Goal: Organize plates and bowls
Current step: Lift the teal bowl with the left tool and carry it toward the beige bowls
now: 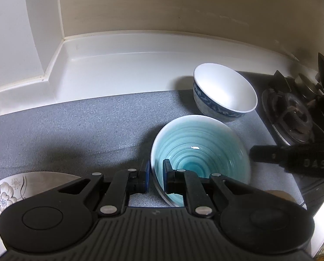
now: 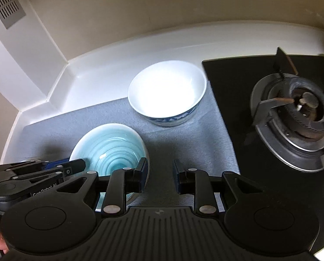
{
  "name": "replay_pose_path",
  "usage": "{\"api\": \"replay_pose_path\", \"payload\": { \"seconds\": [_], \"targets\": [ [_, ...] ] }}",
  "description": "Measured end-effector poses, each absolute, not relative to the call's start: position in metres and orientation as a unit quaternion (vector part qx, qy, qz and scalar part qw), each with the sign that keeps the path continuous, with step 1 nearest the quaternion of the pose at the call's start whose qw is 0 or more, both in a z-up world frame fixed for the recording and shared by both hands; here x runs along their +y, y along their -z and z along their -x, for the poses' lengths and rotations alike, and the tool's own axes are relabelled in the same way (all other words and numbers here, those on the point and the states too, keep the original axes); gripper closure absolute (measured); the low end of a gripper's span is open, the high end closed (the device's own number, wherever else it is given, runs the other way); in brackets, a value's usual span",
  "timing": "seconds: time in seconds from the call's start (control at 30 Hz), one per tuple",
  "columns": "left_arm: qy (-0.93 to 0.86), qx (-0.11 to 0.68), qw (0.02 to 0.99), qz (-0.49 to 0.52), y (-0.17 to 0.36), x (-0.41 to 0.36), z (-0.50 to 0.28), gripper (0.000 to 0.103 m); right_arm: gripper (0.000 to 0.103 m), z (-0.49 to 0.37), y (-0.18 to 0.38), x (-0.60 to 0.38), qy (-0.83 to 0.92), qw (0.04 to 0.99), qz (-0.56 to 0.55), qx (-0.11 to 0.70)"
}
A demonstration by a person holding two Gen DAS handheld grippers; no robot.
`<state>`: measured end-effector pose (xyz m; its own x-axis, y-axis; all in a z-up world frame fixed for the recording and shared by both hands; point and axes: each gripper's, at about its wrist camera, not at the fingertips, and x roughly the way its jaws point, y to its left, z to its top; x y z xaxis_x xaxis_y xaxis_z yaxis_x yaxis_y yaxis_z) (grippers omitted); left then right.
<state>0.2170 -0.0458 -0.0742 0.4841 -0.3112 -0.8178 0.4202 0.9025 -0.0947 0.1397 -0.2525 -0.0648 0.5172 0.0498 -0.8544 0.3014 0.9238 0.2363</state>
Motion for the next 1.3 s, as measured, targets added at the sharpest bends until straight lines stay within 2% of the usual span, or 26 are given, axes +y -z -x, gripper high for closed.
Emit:
{"api": "replay_pose_path", "payload": {
  "seconds": [0.23,0.47,0.53,0.87,1.3],
  "targets": [
    [0.215,0.460,0.860,-0.062,0.076,-0.047,-0.218,0.092,0.077,-0.148,0.077,-0.249,0.062,0.847,-0.183,0.496],
    [0.216,0.458,0.860,-0.066,0.077,-0.048,-0.218,0.093,0.087,-0.154,0.085,-0.245,0.053,0.846,-0.180,0.499],
    [0.215,0.457,0.861,-0.066,0.077,-0.048,-0.218,0.095,0.094,-0.155,0.086,-0.243,0.049,0.847,-0.180,0.498],
    [0.223,0.441,0.868,-0.059,0.065,-0.045,-0.209,0.096,0.095,-0.149,0.079,-0.241,0.050,0.857,-0.173,0.482],
    [0.258,0.398,0.878,-0.061,0.007,-0.057,-0.155,0.096,0.095,-0.092,0.015,-0.249,0.062,0.886,-0.185,0.419]
  ]
}}
